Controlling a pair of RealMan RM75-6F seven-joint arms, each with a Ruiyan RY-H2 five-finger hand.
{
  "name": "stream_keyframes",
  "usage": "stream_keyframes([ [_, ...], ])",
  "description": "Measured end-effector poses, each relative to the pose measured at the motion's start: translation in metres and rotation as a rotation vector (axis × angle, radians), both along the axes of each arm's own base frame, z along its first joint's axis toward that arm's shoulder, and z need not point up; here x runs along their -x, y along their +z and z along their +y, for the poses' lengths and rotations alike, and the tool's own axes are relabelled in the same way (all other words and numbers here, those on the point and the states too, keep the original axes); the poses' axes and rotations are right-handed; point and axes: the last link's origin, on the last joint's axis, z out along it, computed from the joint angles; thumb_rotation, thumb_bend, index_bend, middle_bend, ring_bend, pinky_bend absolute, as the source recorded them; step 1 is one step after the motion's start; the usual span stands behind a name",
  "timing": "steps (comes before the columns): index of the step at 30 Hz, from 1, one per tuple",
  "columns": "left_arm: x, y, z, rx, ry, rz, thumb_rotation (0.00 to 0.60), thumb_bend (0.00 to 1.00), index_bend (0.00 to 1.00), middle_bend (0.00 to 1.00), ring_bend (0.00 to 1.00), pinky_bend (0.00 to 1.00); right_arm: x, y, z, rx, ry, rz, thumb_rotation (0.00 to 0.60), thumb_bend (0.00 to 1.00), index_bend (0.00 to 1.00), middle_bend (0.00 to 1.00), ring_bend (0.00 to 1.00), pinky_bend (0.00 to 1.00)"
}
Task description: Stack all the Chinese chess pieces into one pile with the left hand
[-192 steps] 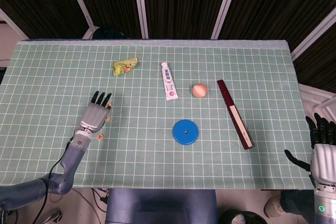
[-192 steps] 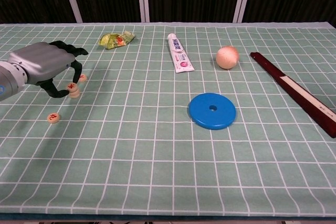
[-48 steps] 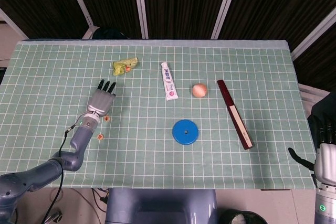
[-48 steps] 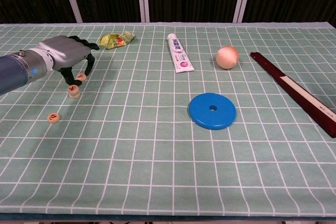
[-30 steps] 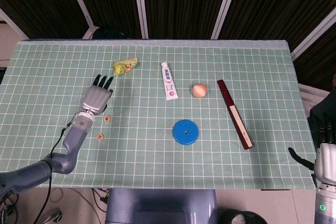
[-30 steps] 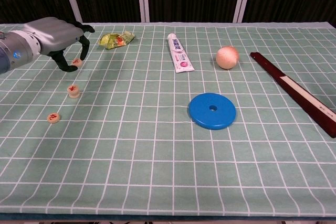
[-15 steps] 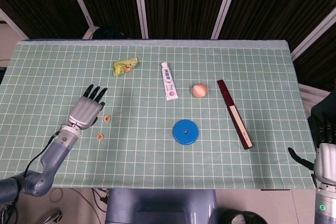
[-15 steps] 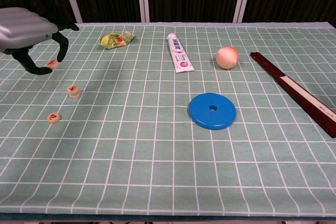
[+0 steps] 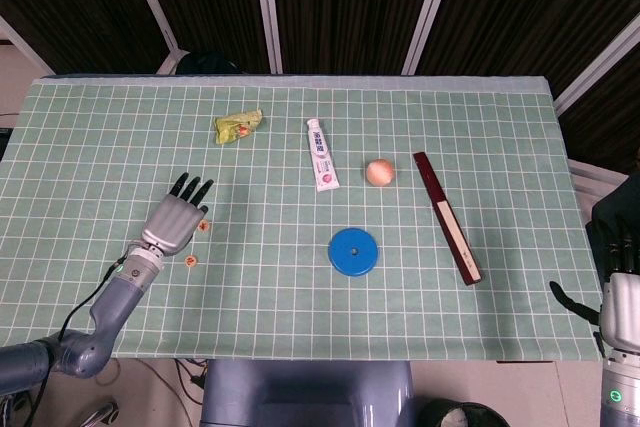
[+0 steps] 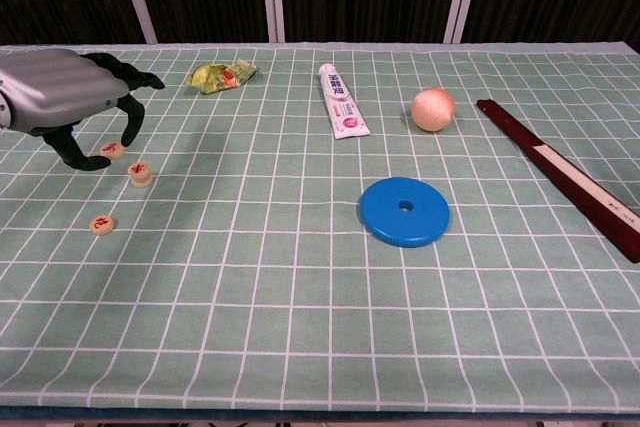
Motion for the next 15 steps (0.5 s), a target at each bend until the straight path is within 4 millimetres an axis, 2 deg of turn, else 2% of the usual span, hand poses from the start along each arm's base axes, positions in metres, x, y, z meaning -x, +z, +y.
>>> stream_keyframes([
  [9, -0.001, -0.016, 0.004, 0.007, 0.005, 0.019, 0.6, 0.31, 0.5, 0.0, 0.0, 0.0, 0.0, 0.0, 0.0, 0.0, 0.0, -0.001, 0.6, 0.23, 0.1, 0.01, 0.0, 0.0],
  [15, -0.004, -0.019, 0.007, -0.003, 0.0, 0.02, 0.6, 0.31, 0.5, 0.0, 0.0, 0.0, 0.001, 0.0, 0.0, -0.001, -0.003, -0.006, 0.6, 0.23, 0.1, 0.01, 0.0, 0.0],
])
